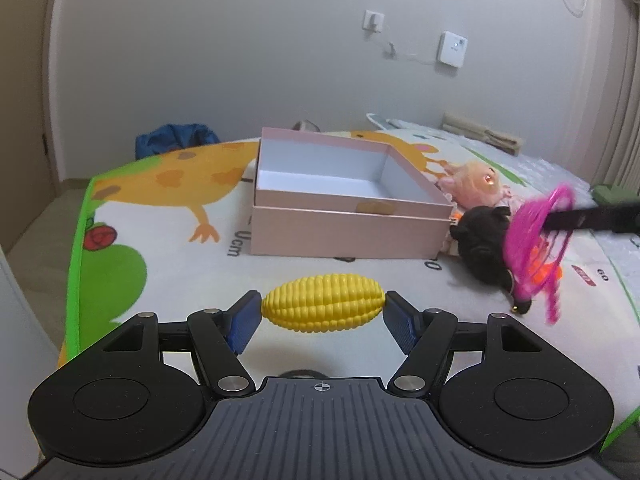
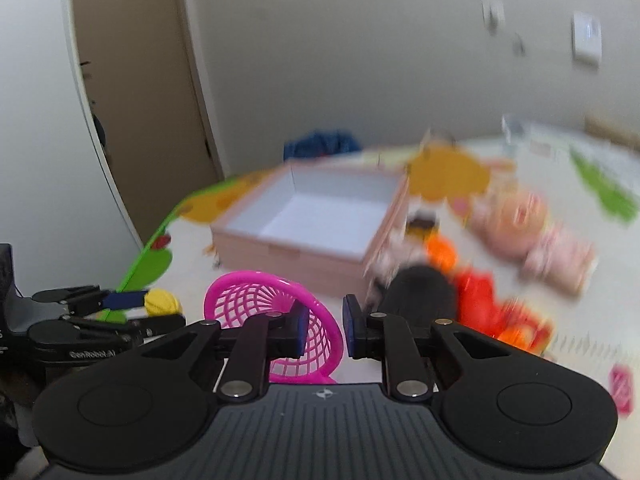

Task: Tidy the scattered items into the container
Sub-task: 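Grasp the pink net with the right gripper while the left holds the corn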

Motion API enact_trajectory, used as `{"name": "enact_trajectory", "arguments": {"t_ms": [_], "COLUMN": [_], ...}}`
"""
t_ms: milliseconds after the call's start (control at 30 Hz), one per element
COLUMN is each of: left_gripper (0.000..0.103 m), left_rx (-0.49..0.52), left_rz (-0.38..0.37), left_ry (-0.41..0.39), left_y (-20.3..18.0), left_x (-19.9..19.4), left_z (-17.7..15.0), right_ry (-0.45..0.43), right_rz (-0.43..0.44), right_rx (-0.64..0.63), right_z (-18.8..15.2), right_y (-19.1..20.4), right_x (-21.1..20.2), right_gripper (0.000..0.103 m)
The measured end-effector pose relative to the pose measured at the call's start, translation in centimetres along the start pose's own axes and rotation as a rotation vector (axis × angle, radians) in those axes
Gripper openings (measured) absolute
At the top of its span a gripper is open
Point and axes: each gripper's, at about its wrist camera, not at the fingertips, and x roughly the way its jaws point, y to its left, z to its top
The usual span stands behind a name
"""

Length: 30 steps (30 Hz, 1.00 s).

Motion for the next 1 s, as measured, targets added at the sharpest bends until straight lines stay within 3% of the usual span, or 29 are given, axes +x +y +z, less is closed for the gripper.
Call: {"name": "enact_trajectory", "arguments": {"t_ms": [67, 200, 233, 400, 600, 767, 1000], "left_gripper": [0.072, 0.072, 0.072, 0.072, 0.072, 0.072, 0.072], "left_rx": [-0.004, -0.002, -0.001, -0.004, 0.008, 0.031, 0.048], "left_rz": [0.003, 0.002, 0.002, -0.004, -0.009, 0.013, 0.034], "left_ry": [0.007, 0.025, 0.030, 0.056, 0.067, 0.072, 0.083], "left_y": [-0.1, -0.3, -0.3, -0.5, -1.0, -1.6, -1.4], "left_x": [0.0, 0.1, 0.2, 1.1, 1.5, 1.7, 1.5], "left_z": [-0.2, -0.8, -1.0, -1.4, -1.6, -1.8, -1.7], "right_ry": [0.004, -0.012, -0.020, -0.051, -0.051, -0.053, -0.066], "right_rz": [-0.045, -0.095, -0.117, -0.268, -0.192, -0.261, -0.350], "right_rx": [-0.005, -0.037, -0.055, -0.115, -0.309, -0.493, -0.555], "right_z": [-0.7, -2.1, -2.4, -3.1, -5.6, -7.9, -7.7], "right_y": [0.0, -0.7, -0.7, -1.3, 1.1, 4.6, 6.3], "right_x": [0.7, 0.9, 0.9, 1.0, 1.2, 4.5, 8.3], "right_gripper": [0.028, 0.067, 0.070, 0.073, 0.085, 0.085, 0.082]}}
